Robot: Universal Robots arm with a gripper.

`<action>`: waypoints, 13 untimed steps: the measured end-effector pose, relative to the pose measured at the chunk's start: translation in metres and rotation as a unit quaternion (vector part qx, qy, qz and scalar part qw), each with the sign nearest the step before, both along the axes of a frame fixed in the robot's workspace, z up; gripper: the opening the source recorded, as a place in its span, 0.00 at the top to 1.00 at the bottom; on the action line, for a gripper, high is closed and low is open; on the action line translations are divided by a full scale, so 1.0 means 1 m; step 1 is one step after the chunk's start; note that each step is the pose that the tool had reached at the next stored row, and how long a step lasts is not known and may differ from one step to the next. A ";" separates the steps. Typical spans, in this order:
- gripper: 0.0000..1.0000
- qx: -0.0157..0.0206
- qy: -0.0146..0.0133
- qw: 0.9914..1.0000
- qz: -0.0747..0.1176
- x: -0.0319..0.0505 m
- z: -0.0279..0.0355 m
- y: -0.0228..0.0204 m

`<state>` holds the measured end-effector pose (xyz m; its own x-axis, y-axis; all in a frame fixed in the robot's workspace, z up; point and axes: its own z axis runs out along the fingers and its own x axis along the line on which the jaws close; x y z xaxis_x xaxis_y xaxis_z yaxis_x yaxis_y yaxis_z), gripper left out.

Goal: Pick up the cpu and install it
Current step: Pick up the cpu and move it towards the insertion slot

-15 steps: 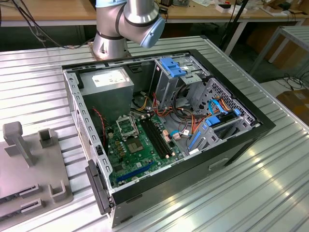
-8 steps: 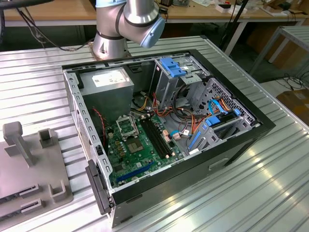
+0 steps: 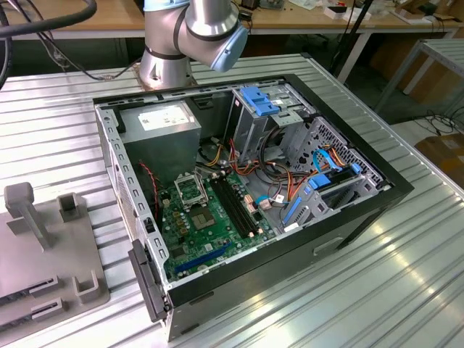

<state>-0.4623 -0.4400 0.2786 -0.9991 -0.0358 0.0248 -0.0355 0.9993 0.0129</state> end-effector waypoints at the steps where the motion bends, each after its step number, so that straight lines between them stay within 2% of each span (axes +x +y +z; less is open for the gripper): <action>1: 0.53 -0.003 0.000 1.000 -0.002 0.0000 -0.0015 0.0001; 3: 0.53 -0.009 0.000 1.000 -0.002 0.0003 -0.0027 0.0000; 5: 0.53 -0.012 0.000 1.000 -0.002 0.0006 -0.0044 -0.0001; 7: 0.53 -0.012 0.000 1.000 -0.002 0.0008 -0.0108 0.0000; 10: 0.53 -0.012 -0.001 1.000 -0.002 0.0008 -0.0157 -0.0006; 13: 0.53 -0.013 -0.004 1.000 -0.002 0.0008 -0.0195 -0.0009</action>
